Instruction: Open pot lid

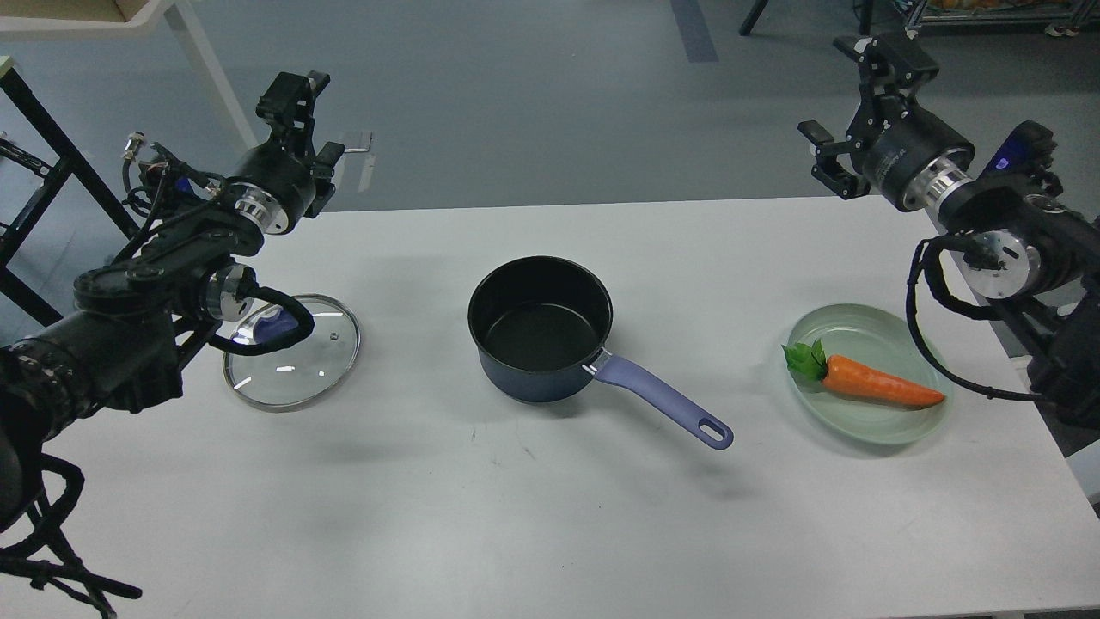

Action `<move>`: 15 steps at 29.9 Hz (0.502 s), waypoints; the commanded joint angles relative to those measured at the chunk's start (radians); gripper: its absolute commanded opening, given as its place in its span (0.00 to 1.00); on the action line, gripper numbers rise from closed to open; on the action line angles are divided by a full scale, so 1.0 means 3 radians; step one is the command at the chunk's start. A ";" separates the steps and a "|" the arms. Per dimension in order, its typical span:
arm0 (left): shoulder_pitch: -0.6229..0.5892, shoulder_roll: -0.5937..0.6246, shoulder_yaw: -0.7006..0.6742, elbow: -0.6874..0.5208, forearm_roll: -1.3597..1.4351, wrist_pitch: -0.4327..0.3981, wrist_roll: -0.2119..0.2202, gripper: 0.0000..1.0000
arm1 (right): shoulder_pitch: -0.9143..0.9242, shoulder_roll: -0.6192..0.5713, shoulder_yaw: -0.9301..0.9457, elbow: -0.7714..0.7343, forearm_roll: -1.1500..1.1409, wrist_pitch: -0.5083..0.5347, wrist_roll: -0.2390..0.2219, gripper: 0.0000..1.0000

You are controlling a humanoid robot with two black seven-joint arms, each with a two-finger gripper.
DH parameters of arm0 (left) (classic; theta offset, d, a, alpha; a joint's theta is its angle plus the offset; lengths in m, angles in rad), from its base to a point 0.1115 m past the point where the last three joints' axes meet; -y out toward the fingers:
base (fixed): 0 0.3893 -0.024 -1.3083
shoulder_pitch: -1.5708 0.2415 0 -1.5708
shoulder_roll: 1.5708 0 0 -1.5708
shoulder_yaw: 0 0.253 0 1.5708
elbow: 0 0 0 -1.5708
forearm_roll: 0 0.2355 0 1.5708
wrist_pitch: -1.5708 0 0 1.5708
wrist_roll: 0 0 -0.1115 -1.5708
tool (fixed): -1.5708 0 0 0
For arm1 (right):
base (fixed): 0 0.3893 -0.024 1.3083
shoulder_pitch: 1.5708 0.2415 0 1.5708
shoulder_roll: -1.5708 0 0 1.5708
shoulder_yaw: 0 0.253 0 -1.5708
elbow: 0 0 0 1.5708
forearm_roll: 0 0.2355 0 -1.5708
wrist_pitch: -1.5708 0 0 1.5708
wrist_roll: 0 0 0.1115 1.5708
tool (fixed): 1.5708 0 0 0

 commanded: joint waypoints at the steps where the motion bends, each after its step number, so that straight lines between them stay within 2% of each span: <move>1: 0.0062 -0.0074 -0.0193 0.0099 -0.0278 -0.0094 0.0000 0.99 | -0.0123 0.0234 0.0189 -0.0091 0.0451 0.0004 0.0003 1.00; 4: 0.0118 -0.0115 -0.0366 0.0099 -0.0487 -0.0207 0.0000 0.99 | -0.0174 0.0576 0.0347 -0.0249 0.0789 0.0004 0.0003 1.00; 8: 0.0139 -0.0161 -0.0495 0.0099 -0.0595 -0.0294 0.0000 0.99 | -0.0240 0.0863 0.0643 -0.0322 0.0857 0.0004 0.0003 1.00; 15: 0.0139 -0.0156 -0.0694 0.0089 -0.0784 -0.0508 0.0000 0.99 | -0.0287 0.0991 0.0997 -0.0322 0.0857 0.0014 -0.0002 1.00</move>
